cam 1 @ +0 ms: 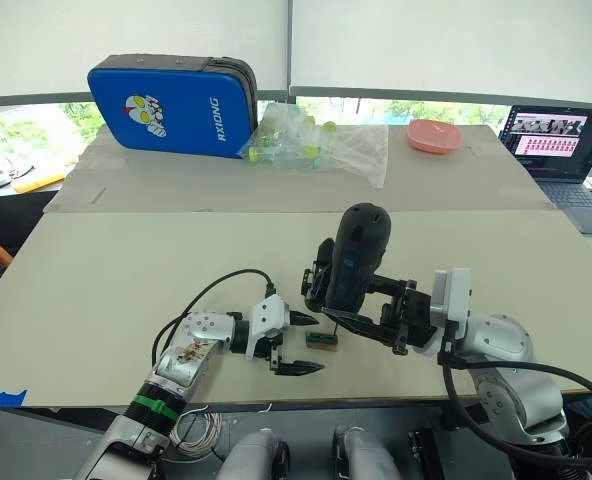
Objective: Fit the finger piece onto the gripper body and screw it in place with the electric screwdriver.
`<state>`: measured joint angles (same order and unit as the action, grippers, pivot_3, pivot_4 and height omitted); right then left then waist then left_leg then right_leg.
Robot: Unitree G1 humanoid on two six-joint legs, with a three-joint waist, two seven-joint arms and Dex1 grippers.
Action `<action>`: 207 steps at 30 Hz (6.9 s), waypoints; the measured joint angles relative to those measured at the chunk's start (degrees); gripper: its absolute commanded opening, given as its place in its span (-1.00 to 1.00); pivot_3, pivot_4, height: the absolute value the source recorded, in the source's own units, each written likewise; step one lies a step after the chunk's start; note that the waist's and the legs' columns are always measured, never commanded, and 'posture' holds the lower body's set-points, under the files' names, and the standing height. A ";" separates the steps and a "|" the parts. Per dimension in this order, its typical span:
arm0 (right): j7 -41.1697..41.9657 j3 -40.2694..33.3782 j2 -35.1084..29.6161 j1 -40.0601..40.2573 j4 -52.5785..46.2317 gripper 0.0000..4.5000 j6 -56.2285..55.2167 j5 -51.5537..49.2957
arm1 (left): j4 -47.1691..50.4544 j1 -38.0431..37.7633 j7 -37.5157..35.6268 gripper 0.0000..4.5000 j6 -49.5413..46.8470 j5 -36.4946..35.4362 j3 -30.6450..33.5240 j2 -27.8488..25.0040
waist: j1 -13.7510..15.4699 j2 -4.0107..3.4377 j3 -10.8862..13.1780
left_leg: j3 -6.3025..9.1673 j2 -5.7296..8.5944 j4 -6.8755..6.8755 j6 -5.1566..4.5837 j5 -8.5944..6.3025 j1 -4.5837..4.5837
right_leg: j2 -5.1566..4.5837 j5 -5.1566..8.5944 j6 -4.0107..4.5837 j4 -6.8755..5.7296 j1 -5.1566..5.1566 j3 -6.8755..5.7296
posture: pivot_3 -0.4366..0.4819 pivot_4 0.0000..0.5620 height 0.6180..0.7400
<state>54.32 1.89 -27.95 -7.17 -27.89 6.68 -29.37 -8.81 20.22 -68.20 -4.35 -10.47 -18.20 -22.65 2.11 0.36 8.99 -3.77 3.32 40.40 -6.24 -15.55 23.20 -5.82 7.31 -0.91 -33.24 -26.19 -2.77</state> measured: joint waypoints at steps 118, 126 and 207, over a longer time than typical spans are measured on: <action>-1.50 0.09 0.35 -0.02 0.39 -0.16 -3.49 3.91 | -0.01 -0.29 0.01 1.00 0.33 -0.16 0.14 0.03 | 0.01 0.00 0.00 | 0.00 0.00 -0.07 0.01 0.00 0.00 | 0.00 0.01 0.00 0.02 -0.01 0.01 | -0.05 -0.47 1.00; -6.16 -5.64 -2.62 -1.93 -4.41 -0.16 4.61 -6.96 | -0.64 -0.26 0.10 1.00 0.50 -0.48 0.65 0.01 | -0.03 -0.02 -0.01 | 0.00 -0.04 -0.07 0.02 0.01 -0.02 | -0.01 0.00 0.01 0.02 0.00 0.02 | -0.05 -0.47 1.00; -1.06 1.20 -0.78 -1.21 -1.91 -0.16 5.68 -0.04 | 1.60 -1.20 1.01 1.00 -0.79 -0.53 0.12 -0.58 | 0.02 -0.02 -0.01 | -0.01 -0.06 -0.10 0.00 0.00 0.03 | 0.00 0.02 0.03 0.06 -0.01 -0.05 | -0.05 -0.47 1.00</action>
<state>53.26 3.10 -28.73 -8.38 -29.81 12.36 -29.42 -7.21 19.02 -67.20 -5.14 -11.00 -18.08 -23.23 2.13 0.34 8.98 -3.77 3.26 40.30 -6.23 -15.55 23.23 -5.82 7.33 -0.88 -33.18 -26.21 -2.82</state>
